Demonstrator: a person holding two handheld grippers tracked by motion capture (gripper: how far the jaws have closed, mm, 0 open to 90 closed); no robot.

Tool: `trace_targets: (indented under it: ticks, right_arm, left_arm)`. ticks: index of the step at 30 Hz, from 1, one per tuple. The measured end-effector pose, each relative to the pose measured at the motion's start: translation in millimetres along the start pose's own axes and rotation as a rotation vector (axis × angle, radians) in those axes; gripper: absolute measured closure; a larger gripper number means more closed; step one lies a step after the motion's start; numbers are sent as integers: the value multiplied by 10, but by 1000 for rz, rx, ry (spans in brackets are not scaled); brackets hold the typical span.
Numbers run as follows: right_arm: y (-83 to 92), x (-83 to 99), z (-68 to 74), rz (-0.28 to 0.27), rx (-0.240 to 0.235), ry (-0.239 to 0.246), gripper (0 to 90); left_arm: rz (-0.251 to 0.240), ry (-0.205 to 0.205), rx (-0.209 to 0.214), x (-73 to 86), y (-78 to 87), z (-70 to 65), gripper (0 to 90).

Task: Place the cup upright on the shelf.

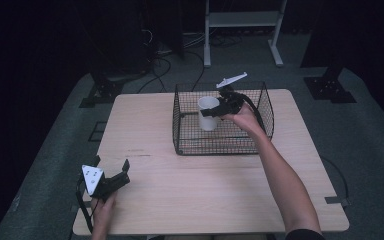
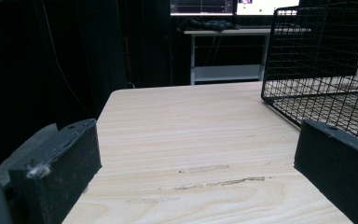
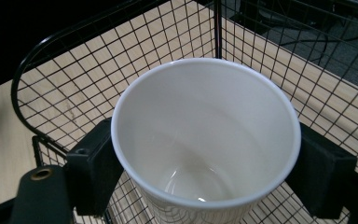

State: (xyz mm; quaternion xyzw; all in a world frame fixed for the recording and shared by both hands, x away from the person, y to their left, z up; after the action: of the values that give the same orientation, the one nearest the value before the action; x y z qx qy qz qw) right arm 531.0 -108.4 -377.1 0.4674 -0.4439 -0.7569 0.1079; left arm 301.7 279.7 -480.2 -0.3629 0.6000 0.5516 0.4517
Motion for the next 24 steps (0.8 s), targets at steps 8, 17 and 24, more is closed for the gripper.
trace_targets:
  ticks: [8, 17, 24]
  right_arm:
    - [-123, 0, -54, 21, 3, 2, 193]
    - [-241, 61, -146, 82, 23, -16, 191]
    - [-322, 75, -145, 124, 28, -14, 190]
  left_arm:
    - [0, 5, 0, 1, 4, 2, 0]
    - [2, 6, -3, -1, -1, 2, 0]
    - [3, 9, 0, -1, -2, 12, 0]
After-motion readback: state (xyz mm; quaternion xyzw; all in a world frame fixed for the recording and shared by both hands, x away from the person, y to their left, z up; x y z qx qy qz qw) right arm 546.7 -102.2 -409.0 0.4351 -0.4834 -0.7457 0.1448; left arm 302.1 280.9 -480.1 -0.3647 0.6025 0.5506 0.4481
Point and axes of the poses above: each handheld gripper's, and its own axes: y roughly backward along the jaws, x roughly out of its underside, z roughly to its left, the point moved 2 cm from there along -y, roughly forward along the jaws, and after that the axes turned 14 degrees about z, right-handed, at the moved point
